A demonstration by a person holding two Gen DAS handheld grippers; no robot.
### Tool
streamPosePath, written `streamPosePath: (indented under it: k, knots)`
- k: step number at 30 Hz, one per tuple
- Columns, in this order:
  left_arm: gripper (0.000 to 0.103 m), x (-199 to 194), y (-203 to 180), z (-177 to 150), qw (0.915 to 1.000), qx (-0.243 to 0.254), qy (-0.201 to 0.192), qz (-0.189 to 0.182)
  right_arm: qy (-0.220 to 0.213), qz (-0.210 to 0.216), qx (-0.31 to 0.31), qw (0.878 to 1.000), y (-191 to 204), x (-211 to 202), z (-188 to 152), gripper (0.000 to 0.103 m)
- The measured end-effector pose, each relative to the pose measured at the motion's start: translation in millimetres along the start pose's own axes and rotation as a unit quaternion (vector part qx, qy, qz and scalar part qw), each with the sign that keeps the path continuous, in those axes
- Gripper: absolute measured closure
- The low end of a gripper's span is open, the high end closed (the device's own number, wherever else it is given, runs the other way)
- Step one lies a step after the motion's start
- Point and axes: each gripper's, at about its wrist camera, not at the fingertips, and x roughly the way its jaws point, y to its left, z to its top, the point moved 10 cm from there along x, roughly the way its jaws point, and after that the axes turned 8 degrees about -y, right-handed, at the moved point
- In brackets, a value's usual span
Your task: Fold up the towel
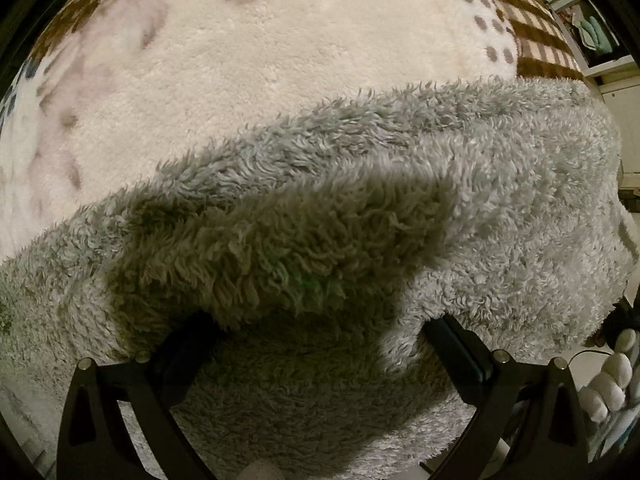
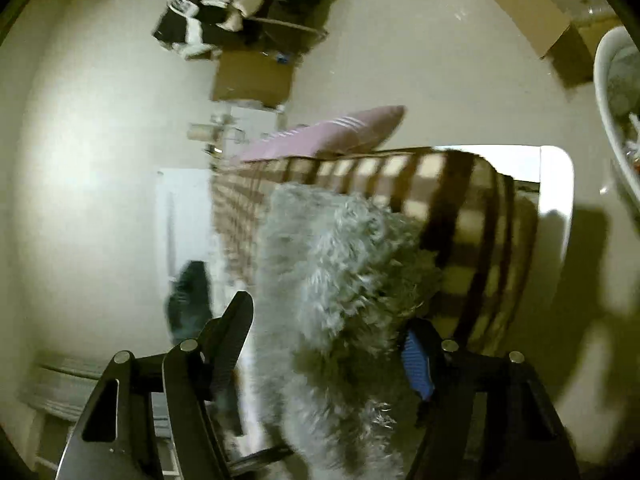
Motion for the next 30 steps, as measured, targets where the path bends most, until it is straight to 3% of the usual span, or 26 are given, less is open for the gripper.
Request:
streamPosePath:
  k: [2, 5, 8, 14, 15, 16, 17, 18, 23, 27, 30]
  knots:
    - [0.0, 1, -1, -1, 1.0, 0.0, 0.0, 0.002, 0.008, 0.008, -0.01, 1.0, 5, 8, 0, 0.032]
    - [0.0, 1, -2, -2, 1.0, 0.0, 0.001, 0.003, 0.02, 0.055, -0.01, 0.998, 21, 10, -3, 0.032]
    - [0.0, 3, -3, -2, 1.0, -0.002, 0.001, 0.009, 0.009, 0.002, -0.041, 0.999, 8, 18, 1, 0.033]
    - [0.0, 4, -4, -4, 0.9997, -0.005, -0.009, 0.024, 0.005, 0.007, -0.035, 0.999, 18, 32, 5, 0.031]
    - [0.0, 4, -4, -4, 0.9996, -0.005, -0.012, 0.026, 0.004, 0.0, -0.038, 0.999, 17, 34, 5, 0.033]
    - [0.0, 4, -4, -4, 0.9996, -0.006, -0.012, 0.027, 0.0, -0.01, -0.043, 0.999, 18, 35, 4, 0.046]
    - [0.0, 3, -5, -5, 0.9996, -0.007, -0.01, 0.025, -0.002, -0.046, -0.061, 0.997, 15, 37, 4, 0.061]
    - [0.0, 2, -5, -6, 0.9997, -0.007, -0.009, 0.022, -0.002, -0.072, -0.073, 0.995, 14, 35, 2, 0.084]
    - [0.0, -25, 3, -10, 0.9977, -0.051, -0.032, -0.032, -0.023, -0.093, -0.108, 0.989, 32, 22, -2, 0.085]
    - [0.0, -61, 32, -19, 0.9919, -0.097, -0.063, -0.054, -0.029, -0.069, -0.152, 0.986, 80, 5, -19, 0.085]
    - [0.0, -84, 61, -34, 0.9864, -0.129, -0.078, -0.065, -0.025, -0.053, -0.211, 0.976, 130, -4, -46, 0.085]
